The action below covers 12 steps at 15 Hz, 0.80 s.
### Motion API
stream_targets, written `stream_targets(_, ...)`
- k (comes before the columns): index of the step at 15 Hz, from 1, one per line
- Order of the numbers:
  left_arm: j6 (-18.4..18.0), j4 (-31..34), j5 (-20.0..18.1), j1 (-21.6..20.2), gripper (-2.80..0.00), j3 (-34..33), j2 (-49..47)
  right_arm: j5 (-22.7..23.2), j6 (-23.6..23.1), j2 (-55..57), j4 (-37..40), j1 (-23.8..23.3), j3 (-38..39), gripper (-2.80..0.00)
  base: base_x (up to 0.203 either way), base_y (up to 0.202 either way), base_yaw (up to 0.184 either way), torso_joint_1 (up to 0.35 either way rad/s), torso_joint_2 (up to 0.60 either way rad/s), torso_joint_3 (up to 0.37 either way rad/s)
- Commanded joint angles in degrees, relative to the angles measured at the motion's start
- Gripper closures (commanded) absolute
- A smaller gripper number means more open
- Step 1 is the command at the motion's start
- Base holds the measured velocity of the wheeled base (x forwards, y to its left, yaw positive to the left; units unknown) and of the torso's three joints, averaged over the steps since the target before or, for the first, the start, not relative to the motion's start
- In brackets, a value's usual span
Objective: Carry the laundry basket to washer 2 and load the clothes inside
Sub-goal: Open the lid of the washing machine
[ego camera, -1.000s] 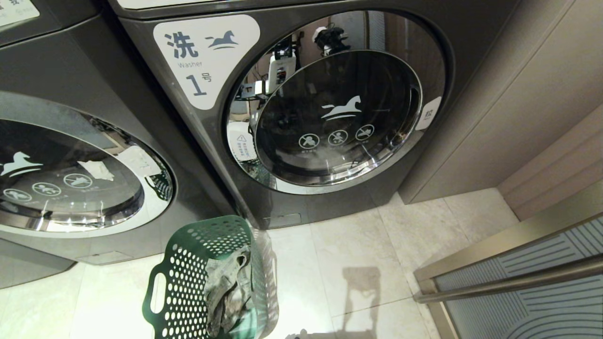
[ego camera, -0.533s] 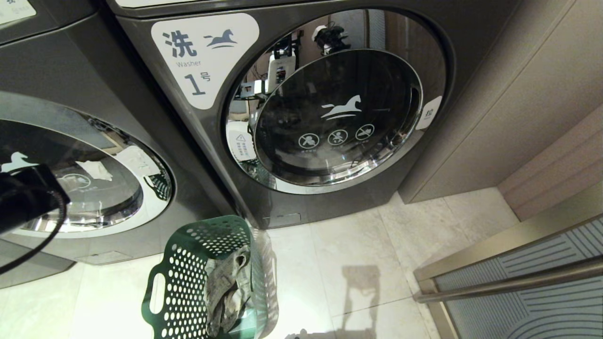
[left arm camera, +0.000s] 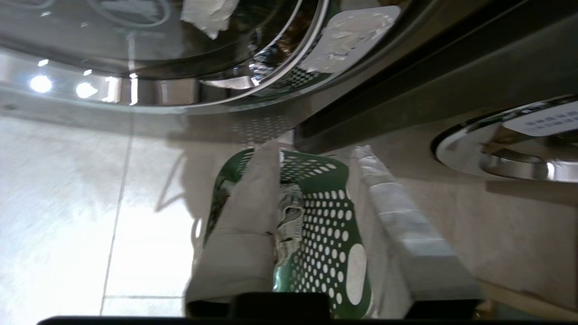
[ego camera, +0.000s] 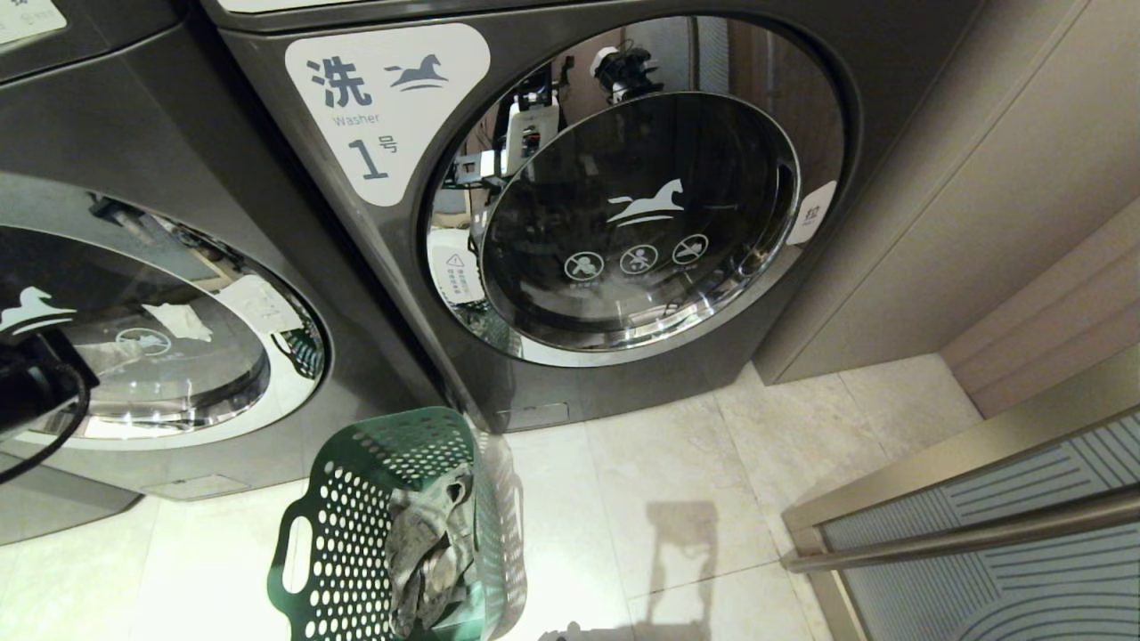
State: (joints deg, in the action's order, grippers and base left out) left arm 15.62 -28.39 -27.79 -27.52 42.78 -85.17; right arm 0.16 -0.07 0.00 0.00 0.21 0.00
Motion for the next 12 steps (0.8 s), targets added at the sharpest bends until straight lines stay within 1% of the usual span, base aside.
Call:
stream_targets(1, -0.8, -2.5, -11.0, -3.5, -2.8, 1.5, -5.5, 0.1, 0.0, 0.1, 0.0, 0.0, 0.0, 0.0, 0.0, 0.0, 0.0, 0.0, 0.0, 0.0)
stream_targets(3, -6.1, -3.3, -13.1, -5.2, -2.8, -1.0, -5.7, 0.0, 0.0, 0.1, 0.0, 0.0, 0.0, 0.0, 0.0, 0.0, 0.0, 0.0, 0.0, 0.0)
stream_targets(4, -8.1, -5.3, -16.0, -6.1, -2.8, -2.9, -6.0, 0.0, 0.0, 0.1, 0.0, 0.1, 0.0, 0.0, 0.0, 0.0, 0.0, 0.0, 0.0, 0.0)
stream_targets(5, -8.8, -9.0, -18.8, -6.6, -2.8, -4.1, -7.6, 0.0, 0.0, 0.1, 0.0, 0.0, 0.0, 0.0, 0.0, 0.0, 0.0, 0.0, 0.0, 0.0)
stream_targets(6, -9.1, -12.9, -20.8, -6.6, -2.8, -5.7, -9.3, 0.0, 0.0, 0.1, 0.0, 0.0, 0.0, 0.0, 0.0, 0.0, 0.0, 0.0, 0.0, 0.0)
stream_targets(8, -9.5, -21.4, -26.3, -6.5, -2.8, -9.2, -13.6, 0.1, 0.0, 0.1, 0.0, 0.0, 0.0, 0.0, 0.0, 0.0, 0.0, 0.0, 0.0, 0.0)
stream_targets(9, -9.7, -25.7, -27.9, -6.7, -2.8, -10.5, -15.5, 0.0, 0.0, 0.0, 0.0, 0.0, 0.0, 0.0, 0.0, 0.0, 0.0, 0.0, 0.0, 0.0)
stream_targets(10, -9.9, -31.7, -29.0, -6.6, -2.8, -11.4, -17.2, 0.1, 0.0, 0.1, 0.0, 0.0, 0.0, 0.0, 0.0, 0.0, 0.0, 0.0, 0.0, 0.0)
stream_targets(11, -10.0, -35.3, -30.9, -6.5, -2.8, -12.6, -19.6, 0.0, 0.0, 0.1, 0.0, 0.1, 0.0, 0.0, 0.0, 0.0, 0.0, 0.0, 0.0, 0.0)
stream_targets(12, -10.3, -40.3, -33.0, -6.4, -2.8, -13.9, -22.0, 0.0, 0.0, 0.1, 0.0, 0.0, 0.0, 0.0, 0.0, 0.0, 0.0, 0.0, 0.0, 0.0)
